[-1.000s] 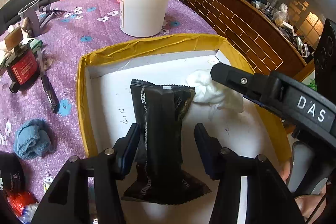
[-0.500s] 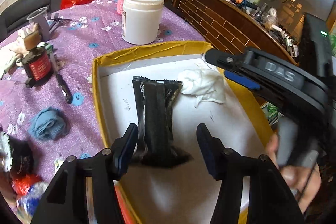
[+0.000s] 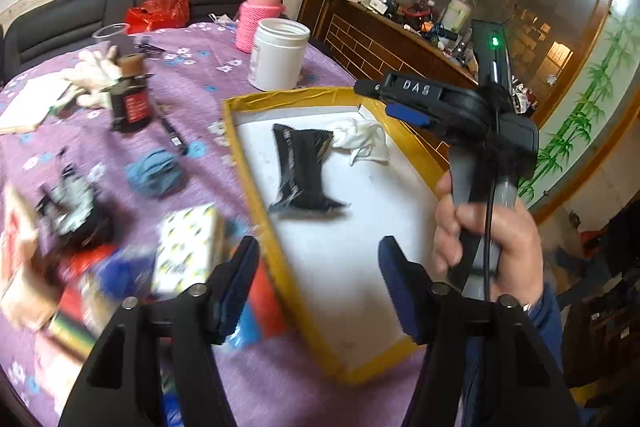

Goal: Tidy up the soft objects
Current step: 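Open the right tool to drop the cloth while the left tool releases the bag into the tray, then grasp the pink rose tissue pack with the left tool while the right tool grasps the Vinda pack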

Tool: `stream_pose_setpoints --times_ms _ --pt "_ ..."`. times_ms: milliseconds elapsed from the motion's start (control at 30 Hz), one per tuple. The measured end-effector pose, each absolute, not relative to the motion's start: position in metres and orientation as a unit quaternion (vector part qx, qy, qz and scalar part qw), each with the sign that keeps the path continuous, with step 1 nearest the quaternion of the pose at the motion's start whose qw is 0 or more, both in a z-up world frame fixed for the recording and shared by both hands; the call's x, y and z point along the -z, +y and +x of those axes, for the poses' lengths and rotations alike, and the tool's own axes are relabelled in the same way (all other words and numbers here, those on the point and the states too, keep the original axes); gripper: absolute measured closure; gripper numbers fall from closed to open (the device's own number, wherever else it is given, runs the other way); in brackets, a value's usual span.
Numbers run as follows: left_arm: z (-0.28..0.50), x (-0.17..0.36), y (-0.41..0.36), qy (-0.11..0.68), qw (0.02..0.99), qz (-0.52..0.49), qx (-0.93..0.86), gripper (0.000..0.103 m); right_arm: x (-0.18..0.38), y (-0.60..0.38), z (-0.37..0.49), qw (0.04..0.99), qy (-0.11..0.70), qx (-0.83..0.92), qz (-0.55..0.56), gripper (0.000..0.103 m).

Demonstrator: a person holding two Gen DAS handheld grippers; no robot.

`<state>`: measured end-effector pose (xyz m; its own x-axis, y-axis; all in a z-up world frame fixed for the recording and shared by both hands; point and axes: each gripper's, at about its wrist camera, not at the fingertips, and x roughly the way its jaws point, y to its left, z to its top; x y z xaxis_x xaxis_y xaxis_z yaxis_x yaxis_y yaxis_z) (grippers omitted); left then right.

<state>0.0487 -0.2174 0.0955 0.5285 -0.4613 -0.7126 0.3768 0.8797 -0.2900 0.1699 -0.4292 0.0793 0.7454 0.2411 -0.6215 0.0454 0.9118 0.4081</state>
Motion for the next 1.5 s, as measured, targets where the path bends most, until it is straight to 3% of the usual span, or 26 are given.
stream_pose_setpoints --times_ms 267,500,700,767,967,1100,1233,1500 --pt "0.005 -0.082 -0.148 0.422 0.875 -0.071 0.228 0.037 -0.1 -0.351 0.118 0.903 0.362 -0.155 0.174 0.044" --pt "-0.03 -0.057 -0.064 0.431 0.882 -0.089 0.17 0.035 -0.072 -0.256 0.078 0.863 0.398 -0.283 0.133 0.036" --pt "-0.032 -0.036 -0.023 0.436 0.893 -0.073 0.088 0.026 -0.046 -0.211 0.068 0.835 0.41 -0.353 0.099 0.036" --pt "-0.028 -0.031 -0.021 0.444 0.889 -0.073 0.083 0.015 -0.044 -0.213 0.068 0.836 0.404 -0.357 0.099 0.036" --pt "-0.008 -0.016 -0.045 0.474 0.877 -0.024 0.07 0.01 -0.049 -0.222 0.066 0.84 0.387 -0.362 0.119 0.036" --pt "0.004 -0.007 -0.055 0.48 0.875 0.041 0.036 0.01 -0.05 -0.224 0.069 0.831 0.395 -0.372 0.125 0.033" --pt "0.01 -0.003 -0.042 0.473 0.88 0.018 0.024 0.01 -0.052 -0.214 0.061 0.824 0.399 -0.39 0.102 0.024" --pt "0.012 -0.008 -0.018 0.46 0.888 0.002 -0.004 0.035 -0.046 -0.191 0.043 0.819 0.411 -0.399 0.027 0.017"
